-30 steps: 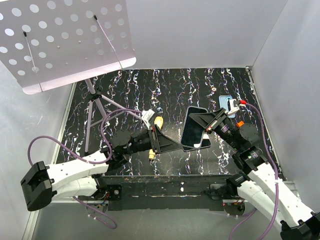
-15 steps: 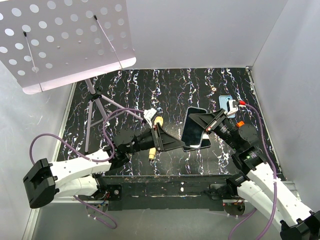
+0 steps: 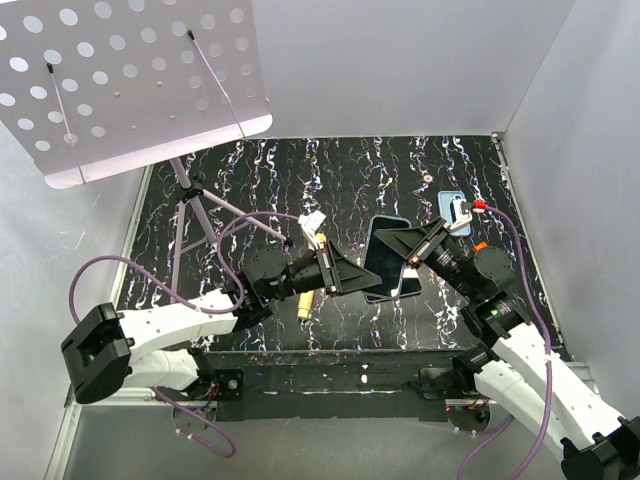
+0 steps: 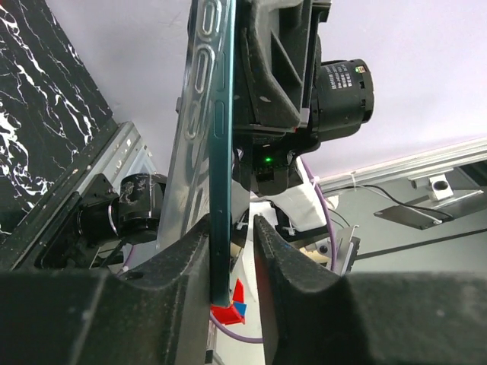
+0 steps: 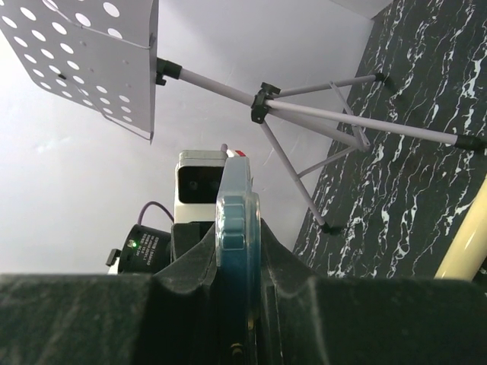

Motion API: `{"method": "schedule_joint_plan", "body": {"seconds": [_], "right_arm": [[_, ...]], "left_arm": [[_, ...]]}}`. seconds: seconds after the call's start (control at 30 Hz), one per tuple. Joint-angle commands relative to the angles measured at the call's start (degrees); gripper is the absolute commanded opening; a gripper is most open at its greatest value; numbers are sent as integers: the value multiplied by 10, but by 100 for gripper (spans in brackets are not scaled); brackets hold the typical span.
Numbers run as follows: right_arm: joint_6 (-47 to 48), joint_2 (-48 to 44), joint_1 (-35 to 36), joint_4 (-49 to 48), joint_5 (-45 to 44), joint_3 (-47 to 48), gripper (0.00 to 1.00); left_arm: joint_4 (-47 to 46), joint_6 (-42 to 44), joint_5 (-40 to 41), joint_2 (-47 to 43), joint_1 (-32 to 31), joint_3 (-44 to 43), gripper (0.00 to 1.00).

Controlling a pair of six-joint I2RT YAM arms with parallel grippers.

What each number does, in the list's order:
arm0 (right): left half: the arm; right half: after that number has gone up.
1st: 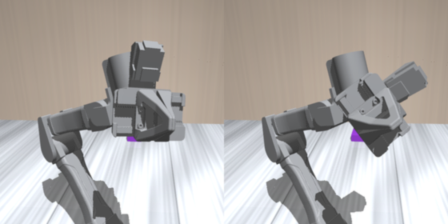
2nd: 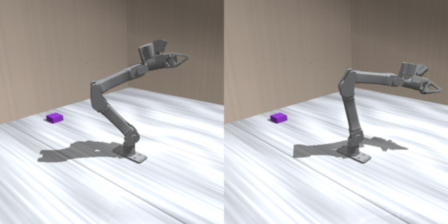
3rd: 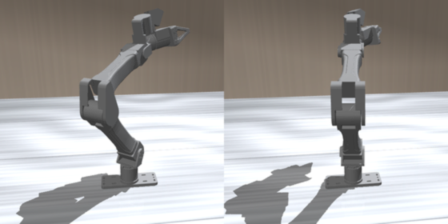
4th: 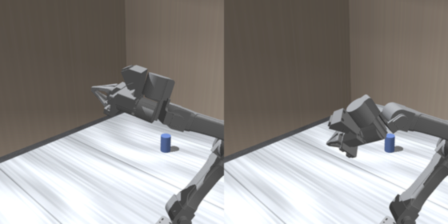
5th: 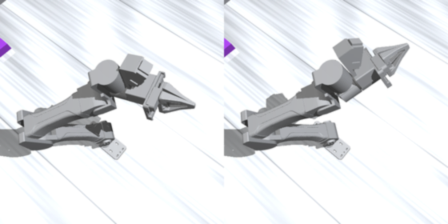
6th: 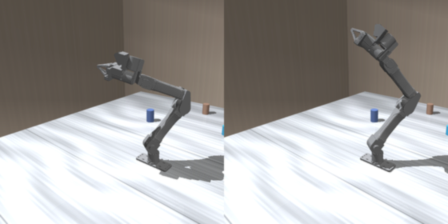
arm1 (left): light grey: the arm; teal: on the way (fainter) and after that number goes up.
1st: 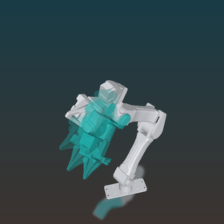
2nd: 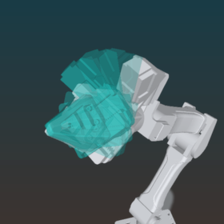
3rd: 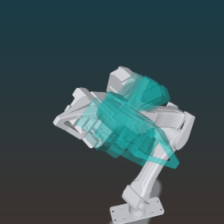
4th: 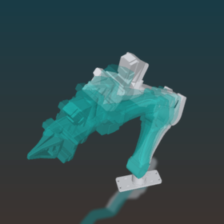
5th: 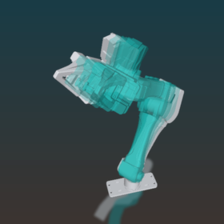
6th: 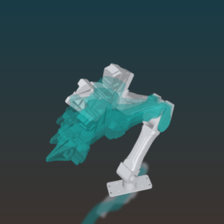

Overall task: Take the phone out of the phone case
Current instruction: Remove the phone case from the phone.

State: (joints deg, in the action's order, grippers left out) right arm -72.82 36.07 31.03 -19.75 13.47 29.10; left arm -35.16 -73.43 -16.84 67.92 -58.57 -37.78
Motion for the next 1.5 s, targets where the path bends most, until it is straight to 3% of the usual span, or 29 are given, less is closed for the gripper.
{"method": "schedule_joint_plan", "body": {"seconds": [0.0, 0.1, 0.17, 0.2, 0.4, 0.53, 0.67, 0.8, 0.93, 1.1, 1.27, 1.47], "right_arm": [[27, -4, 13, -19, 41, 24, 1], [39, -5, 14, -4, 47, 28, 1], [55, -9, 14, 15, 50, 33, 1], [62, -12, 14, 36, 50, 39, 2], [185, -9, 13, 240, 71, 125, 43], [232, -26, 13, 314, 70, 161, 75], [255, -49, 12, 347, 84, 176, 88], [258, -71, 12, 368, 72, 179, 87], [261, -58, 11, 350, 88, 184, 75], [264, -17, 11, 269, 174, 188, 55], [249, -7, 11, 238, 184, 176, 54], [238, 7, 15, 216, 189, 163, 39]], "left_arm": [[-47, 7, 12, 18, 1, -34, 22], [-61, 10, 8, 24, 3, -33, 13], [-74, 14, 4, 25, 6, -29, 1], [-74, 15, 0, 23, 9, -28, 0], [-95, 4, -20, -7, 37, 2, 0], [-98, 4, -48, -31, 56, 7, 0], [-71, 13, -64, -63, 74, 9, 0], [-65, 11, -86, -84, 87, 10, 0], [-69, 5, -102, -97, 93, 12, 0], [-70, -2, -103, -108, 94, 19, 0], [-72, -3, -102, -108, 97, 18, 0], [-83, -8, -107, -98, 97, 14, 0]]}}
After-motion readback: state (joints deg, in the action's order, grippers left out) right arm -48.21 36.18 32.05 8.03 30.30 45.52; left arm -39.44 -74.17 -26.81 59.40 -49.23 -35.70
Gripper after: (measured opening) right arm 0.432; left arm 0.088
